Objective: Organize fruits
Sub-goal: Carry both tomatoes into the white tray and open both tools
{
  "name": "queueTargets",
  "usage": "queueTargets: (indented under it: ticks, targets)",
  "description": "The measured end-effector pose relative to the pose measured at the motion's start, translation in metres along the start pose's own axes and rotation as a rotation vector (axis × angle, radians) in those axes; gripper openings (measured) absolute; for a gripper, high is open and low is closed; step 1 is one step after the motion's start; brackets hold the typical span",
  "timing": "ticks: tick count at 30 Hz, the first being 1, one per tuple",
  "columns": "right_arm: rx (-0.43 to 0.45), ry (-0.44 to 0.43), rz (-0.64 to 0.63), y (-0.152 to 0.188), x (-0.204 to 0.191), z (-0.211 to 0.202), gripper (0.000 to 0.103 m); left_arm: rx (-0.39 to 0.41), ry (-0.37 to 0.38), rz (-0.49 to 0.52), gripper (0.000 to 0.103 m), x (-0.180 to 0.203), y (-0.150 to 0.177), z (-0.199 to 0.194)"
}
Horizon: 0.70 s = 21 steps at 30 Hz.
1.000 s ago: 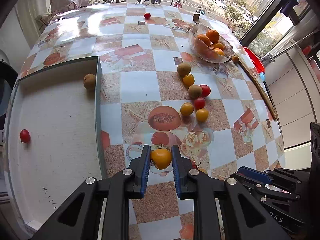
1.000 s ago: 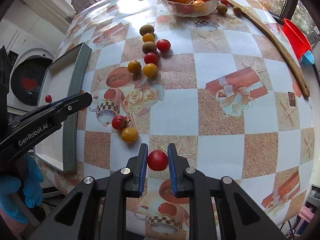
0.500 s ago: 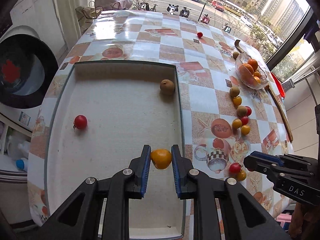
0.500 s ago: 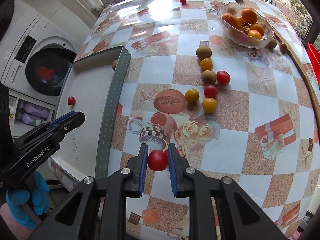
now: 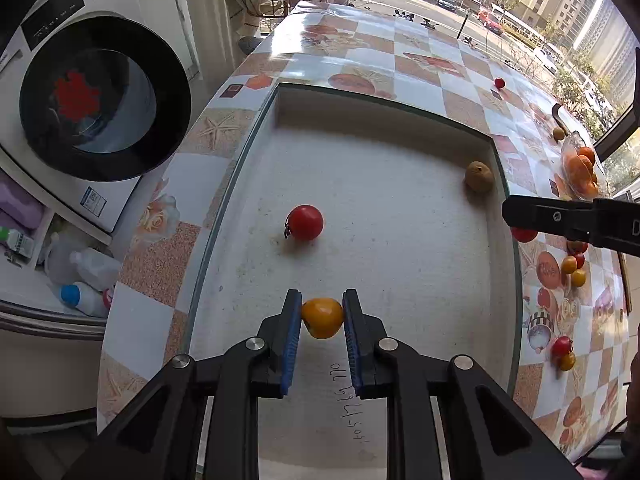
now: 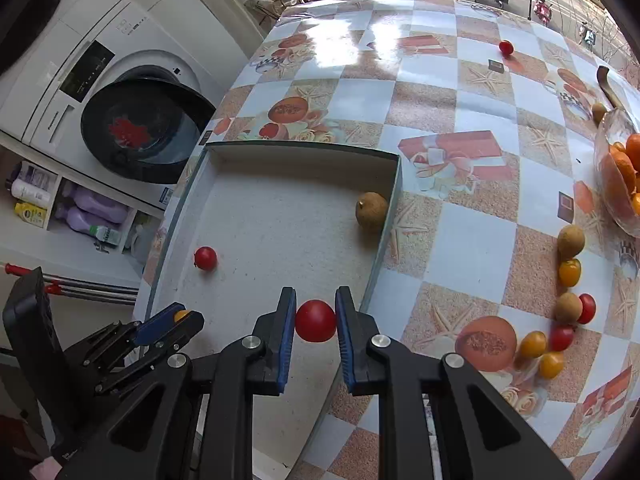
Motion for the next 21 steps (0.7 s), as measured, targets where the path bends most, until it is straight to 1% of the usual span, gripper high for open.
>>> queueTargets:
  ticks: [5, 8, 12, 17, 21]
  targets:
    - [-0.022, 0.021, -0.036, -0.025, -0.017, 0.023, 0.022, -0.012, -0.017, 0.006, 0.022, -0.009, 0.001, 0.01]
    - [-0.032, 0.038, -0.051, -0.032, -0.023, 0.035, 0.022, -0.014, -0.021, 0.017, 0.022, -0.009, 0.002, 0.013]
    - [-0.046, 0.065, -0.062, -0.036, -0.026, 0.05, 0.022, -0.024, -0.023, 0.021, 0.022, -0.008, 0.004, 0.018]
    - [-0.078, 0.089, -0.052, -0.032, -0.021, 0.068, 0.022, -0.016, -0.04, 0.037, 0.023, -0.006, 0.005, 0.018]
    - [-0.067, 0.121, -0.081, -0.032, -0.023, 0.069, 0.022, -0.026, -0.061, 0.056, 0.023, -0.005, 0.006, 0.019]
Point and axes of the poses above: each gripper's, at about its wrist camera, not at the fingertips, and z roughly the way its jaws point, x to its right, y to its underside, the point moved 10 cm from there along z, roughly the way its jaws point, and after that the axes turned 9 degrees about -x, right-handed, at the moved point
